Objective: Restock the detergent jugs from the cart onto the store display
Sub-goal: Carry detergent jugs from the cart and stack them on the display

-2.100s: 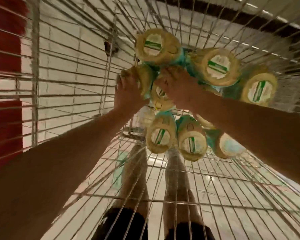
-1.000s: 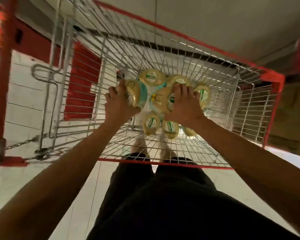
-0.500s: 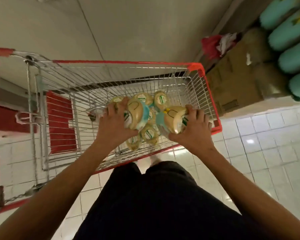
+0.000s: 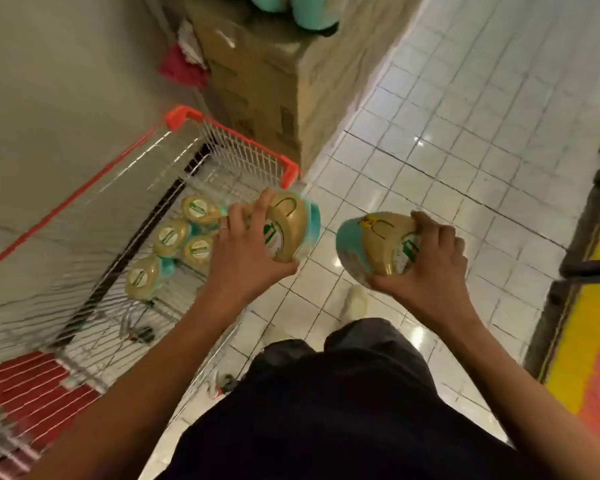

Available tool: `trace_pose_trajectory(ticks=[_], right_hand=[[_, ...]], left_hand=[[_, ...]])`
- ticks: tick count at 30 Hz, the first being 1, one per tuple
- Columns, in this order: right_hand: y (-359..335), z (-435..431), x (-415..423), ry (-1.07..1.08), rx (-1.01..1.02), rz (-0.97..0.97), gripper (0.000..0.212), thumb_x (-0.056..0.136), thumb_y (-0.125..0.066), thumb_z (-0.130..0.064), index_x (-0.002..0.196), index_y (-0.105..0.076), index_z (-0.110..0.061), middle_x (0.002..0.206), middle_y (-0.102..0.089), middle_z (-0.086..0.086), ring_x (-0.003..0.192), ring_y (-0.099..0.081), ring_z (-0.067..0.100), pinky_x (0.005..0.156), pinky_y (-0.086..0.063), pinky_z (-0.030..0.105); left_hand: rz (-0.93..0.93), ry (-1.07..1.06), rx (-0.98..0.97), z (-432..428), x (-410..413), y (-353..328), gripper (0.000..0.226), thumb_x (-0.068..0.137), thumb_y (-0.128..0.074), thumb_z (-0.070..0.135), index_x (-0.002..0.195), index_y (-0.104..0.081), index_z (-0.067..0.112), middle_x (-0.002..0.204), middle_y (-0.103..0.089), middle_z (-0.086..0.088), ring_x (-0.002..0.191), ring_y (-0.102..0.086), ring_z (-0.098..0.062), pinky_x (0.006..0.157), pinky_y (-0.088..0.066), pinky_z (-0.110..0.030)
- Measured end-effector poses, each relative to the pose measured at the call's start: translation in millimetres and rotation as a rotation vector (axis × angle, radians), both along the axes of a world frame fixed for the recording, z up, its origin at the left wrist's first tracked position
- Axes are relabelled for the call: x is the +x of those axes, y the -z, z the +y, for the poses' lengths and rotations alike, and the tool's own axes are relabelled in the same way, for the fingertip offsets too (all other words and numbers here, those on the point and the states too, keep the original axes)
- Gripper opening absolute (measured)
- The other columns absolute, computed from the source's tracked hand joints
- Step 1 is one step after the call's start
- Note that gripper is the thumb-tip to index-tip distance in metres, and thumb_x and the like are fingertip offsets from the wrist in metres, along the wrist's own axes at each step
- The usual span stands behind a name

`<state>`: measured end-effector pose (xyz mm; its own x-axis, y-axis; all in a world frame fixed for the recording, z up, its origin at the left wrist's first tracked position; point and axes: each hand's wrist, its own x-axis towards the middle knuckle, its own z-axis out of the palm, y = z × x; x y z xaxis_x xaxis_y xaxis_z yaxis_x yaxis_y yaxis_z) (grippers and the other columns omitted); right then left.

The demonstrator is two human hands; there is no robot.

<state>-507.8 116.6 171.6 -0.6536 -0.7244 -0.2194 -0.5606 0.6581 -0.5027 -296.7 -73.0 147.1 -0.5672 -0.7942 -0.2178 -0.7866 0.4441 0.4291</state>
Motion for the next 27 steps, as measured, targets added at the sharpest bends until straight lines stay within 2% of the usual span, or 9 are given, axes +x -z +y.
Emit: trace_pose_trajectory(ticks=[2, 5, 6, 9, 12, 17, 19, 24, 27], right_hand=[[4, 40, -28, 0.118, 0.007, -0.011, 0.122, 0.057, -0.087, -0.068, 0.157, -0.031, -0.024, 0.140, -0.043, 0.006, 0.126, -0.042, 0.029, 0.105, -0.042, 0.053], [10, 88, -73, 0.306, 0.021, -0.039, 0.126, 0.050, -0.072, -0.079, 0.156, -0.033, -0.024, 0.138, -0.045, 0.006, 0.125, -0.043, 0.029, 0.105, -0.041, 0.050], [13, 102, -90, 0.361, 0.025, -0.044, 0.126, 0.049, -0.072, -0.078, 0.156, -0.034, -0.023, 0.138, -0.045, 0.006, 0.124, -0.043, 0.029, 0.105, -0.040, 0.050], [21, 135, -146, 0.455, 0.045, -0.050, 0.124, 0.052, -0.087, -0.065, 0.156, -0.036, -0.020, 0.137, -0.046, 0.008, 0.124, -0.044, 0.032, 0.105, -0.040, 0.051], [26, 154, -206, 0.482, 0.064, -0.044, 0.122, 0.054, -0.093, -0.057, 0.156, -0.038, -0.018, 0.138, -0.046, 0.011, 0.124, -0.045, 0.034, 0.103, -0.041, 0.052], [25, 157, -302, 0.484, 0.073, -0.016, 0.121, 0.058, -0.091, -0.062, 0.157, -0.036, -0.019, 0.141, -0.046, 0.010, 0.126, -0.045, 0.033, 0.102, -0.043, 0.053], [25, 150, -341, 0.486, 0.064, -0.011, 0.122, 0.059, -0.091, -0.065, 0.158, -0.035, -0.019, 0.142, -0.045, 0.011, 0.127, -0.044, 0.032, 0.104, -0.043, 0.054], [30, 114, -442, 0.473, 0.047, -0.039, 0.125, 0.058, -0.082, -0.071, 0.160, -0.031, -0.021, 0.144, -0.043, 0.010, 0.128, -0.042, 0.031, 0.106, -0.040, 0.051], [33, 82, -512, 0.447, 0.042, -0.031, 0.124, 0.058, -0.088, -0.065, 0.160, -0.031, -0.023, 0.142, -0.043, 0.008, 0.128, -0.043, 0.029, 0.104, -0.039, 0.048]], left_hand=[[-0.009, 0.100, 0.014, 16, -48, 2, 0.132, 0.062, -0.085, 0.070, 0.162, -0.003, 0.045, 0.140, -0.035, -0.010, 0.122, -0.050, -0.039, 0.095, -0.049, -0.051], [-0.022, 0.223, 0.092, 41, -124, 9, 0.129, 0.065, -0.083, 0.072, 0.161, -0.002, 0.045, 0.147, -0.031, -0.010, 0.128, -0.048, -0.040, 0.102, -0.049, -0.053], [-0.029, 0.257, 0.120, 49, -151, 12, 0.129, 0.064, -0.084, 0.070, 0.161, -0.002, 0.045, 0.147, -0.030, -0.009, 0.128, -0.049, -0.039, 0.102, -0.049, -0.054], [-0.058, 0.332, 0.155, 72, -230, 16, 0.128, 0.063, -0.082, 0.071, 0.160, -0.001, 0.047, 0.145, -0.030, -0.007, 0.124, -0.052, -0.037, 0.100, -0.050, -0.054], [-0.054, 0.407, 0.141, 88, -302, 19, 0.125, 0.063, -0.076, 0.076, 0.159, -0.001, 0.048, 0.148, -0.029, -0.004, 0.127, -0.050, -0.038, 0.099, -0.051, -0.058], [-0.054, 0.454, 0.102, 86, -400, 23, 0.124, 0.064, -0.076, 0.074, 0.160, -0.004, 0.044, 0.146, -0.026, -0.003, 0.131, -0.044, -0.037, 0.104, -0.047, -0.056], [-0.066, 0.452, 0.082, 77, -438, 25, 0.125, 0.064, -0.078, 0.075, 0.160, -0.004, 0.044, 0.146, -0.026, -0.002, 0.131, -0.044, -0.037, 0.105, -0.044, -0.054], [-0.064, 0.440, 0.048, 43, -537, 32, 0.124, 0.063, -0.074, 0.081, 0.158, -0.003, 0.049, 0.144, -0.030, -0.003, 0.126, -0.050, -0.038, 0.101, -0.049, -0.057], [-0.057, 0.443, 0.006, 15, -607, 36, 0.123, 0.064, -0.077, 0.079, 0.159, -0.006, 0.046, 0.145, -0.032, -0.006, 0.128, -0.047, -0.037, 0.100, -0.048, -0.056]])
